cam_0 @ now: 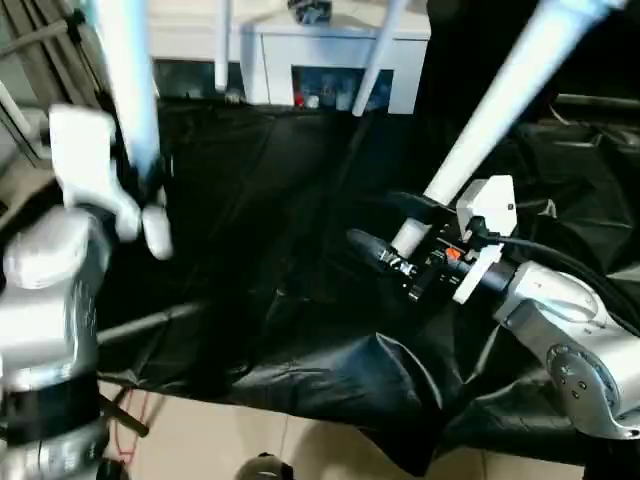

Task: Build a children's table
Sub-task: Flip table

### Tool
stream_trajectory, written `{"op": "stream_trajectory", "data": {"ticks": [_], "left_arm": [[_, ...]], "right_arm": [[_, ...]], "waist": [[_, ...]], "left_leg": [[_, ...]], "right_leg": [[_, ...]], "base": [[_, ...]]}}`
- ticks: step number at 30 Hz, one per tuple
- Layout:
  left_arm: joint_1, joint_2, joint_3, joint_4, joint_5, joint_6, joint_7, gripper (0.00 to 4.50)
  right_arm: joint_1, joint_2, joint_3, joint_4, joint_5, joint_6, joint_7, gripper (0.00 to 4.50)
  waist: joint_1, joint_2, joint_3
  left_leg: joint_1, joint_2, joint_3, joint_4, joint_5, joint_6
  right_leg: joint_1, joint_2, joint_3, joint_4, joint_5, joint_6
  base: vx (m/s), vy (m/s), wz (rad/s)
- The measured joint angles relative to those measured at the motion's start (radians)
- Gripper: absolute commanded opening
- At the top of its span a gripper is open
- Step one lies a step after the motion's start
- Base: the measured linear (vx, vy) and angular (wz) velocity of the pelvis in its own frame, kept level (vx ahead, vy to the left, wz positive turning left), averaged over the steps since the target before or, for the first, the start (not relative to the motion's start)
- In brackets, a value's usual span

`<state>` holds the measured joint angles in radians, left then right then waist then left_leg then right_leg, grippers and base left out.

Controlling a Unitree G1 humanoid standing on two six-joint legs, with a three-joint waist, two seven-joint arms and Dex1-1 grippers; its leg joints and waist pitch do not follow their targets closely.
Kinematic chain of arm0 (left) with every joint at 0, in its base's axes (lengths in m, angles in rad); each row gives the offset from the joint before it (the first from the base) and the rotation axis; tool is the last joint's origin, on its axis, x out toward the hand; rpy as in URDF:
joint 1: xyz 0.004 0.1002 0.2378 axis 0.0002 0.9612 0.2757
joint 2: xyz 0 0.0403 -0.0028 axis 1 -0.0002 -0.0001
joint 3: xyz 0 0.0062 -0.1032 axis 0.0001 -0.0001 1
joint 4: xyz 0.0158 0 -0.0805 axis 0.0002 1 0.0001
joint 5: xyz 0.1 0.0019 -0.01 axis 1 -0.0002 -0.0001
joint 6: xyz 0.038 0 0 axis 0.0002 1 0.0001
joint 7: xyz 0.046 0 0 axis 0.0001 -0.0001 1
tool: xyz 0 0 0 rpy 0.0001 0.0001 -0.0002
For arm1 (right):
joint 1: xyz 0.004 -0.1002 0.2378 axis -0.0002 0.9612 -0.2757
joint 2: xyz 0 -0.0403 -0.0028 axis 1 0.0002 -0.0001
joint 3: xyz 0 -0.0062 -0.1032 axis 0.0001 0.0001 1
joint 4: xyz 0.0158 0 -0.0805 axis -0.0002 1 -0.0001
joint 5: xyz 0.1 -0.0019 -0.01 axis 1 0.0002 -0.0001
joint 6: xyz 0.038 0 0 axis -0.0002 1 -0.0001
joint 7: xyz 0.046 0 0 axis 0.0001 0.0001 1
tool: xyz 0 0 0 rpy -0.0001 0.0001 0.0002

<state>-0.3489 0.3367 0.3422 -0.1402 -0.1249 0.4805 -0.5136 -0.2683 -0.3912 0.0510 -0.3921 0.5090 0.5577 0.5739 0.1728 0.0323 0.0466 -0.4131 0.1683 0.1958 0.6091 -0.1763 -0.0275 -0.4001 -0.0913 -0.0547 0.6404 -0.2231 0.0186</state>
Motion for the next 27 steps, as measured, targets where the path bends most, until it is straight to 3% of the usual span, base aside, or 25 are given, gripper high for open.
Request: {"op": "stream_trajectory", "data": {"ticks": [4, 11, 16, 19, 23, 27], "left_arm": [[0.023, 0.011, -0.018, 0.06, -0.023, -0.047, -0.047, 1.65], [0.032, 0.028, -0.017, 0.229, -0.061, -0.175, -0.131, 1.65], [0.032, 0.053, -0.028, 0.303, -0.069, -0.251, -0.16, 1.65], [0.031, 0.06, -0.02, 0.348, -0.075, -0.293, -0.157, 2.34], [0.076, 0.06, -0.005, 0.382, -0.08, -0.279, -0.155, 2.69], [0.164, 0.042, 0.044, 0.281, -0.153, -0.245, -0.156, 2.9]], "right_arm": [[-0.001, -0.002, 0.0, 0.0, 0.0, 0.01, -0.001, 4.5], [0.003, -0.004, 0.023, -0.028, 0.0, 0.062, -0.016, 4.5], [0.013, -0.004, 0.029, -0.046, 0.008, 0.074, -0.02, 4.5], [0.015, -0.004, 0.03, -0.049, 0.01, 0.087, -0.02, 4.5], [0.018, 0.0, 0.029, -0.068, 0.028, 0.096, -0.021, 4.5], [0.046, 0.005, 0.025, -0.071, 0.043, 0.099, -0.027, 4.5]], "waist": [[-0.001, -0.009, -0.001], [-0.006, -0.009, -0.001], [-0.016, -0.008, -0.004], [-0.027, -0.006, -0.005], [-0.039, -0.007, -0.005], [-0.059, -0.007, -0.005]], "left_leg": [[0.0, 0.0, 0.0, 0.0, 0.0, 0.0], [0.006, 0.0, 0.0, -0.002, 0.0, 0.0], [0.019, -0.001, 0.001, -0.008, 0.0, 0.0], [0.025, -0.002, 0.001, -0.01, 0.0, -0.001], [0.026, -0.001, 0.0, -0.012, 0.0, -0.002], [0.024, -0.001, 0.0, -0.012, 0.0, -0.002]], "right_leg": [[0.001, 0.0, 0.0, -0.002, 0.001, 0.0], [0.005, 0.0, 0.001, -0.005, 0.005, 0.001], [0.017, 0.0, 0.001, -0.011, 0.005, 0.002], [0.02, 0.0, 0.001, -0.011, 0.002, 0.007], [0.019, 0.0, 0.001, -0.011, 0.004, 0.007], [0.017, 0.001, 0.002, -0.013, 0.006, 0.001]], "base": [[0.0, 0.0, 0.0], [0.0, 0.0, 0.0], [0.0, 0.0, 0.0], [0.0, 0.0, 0.0], [0.0, 0.0, 0.0], [0.0, 0.0, 0.0]]}}
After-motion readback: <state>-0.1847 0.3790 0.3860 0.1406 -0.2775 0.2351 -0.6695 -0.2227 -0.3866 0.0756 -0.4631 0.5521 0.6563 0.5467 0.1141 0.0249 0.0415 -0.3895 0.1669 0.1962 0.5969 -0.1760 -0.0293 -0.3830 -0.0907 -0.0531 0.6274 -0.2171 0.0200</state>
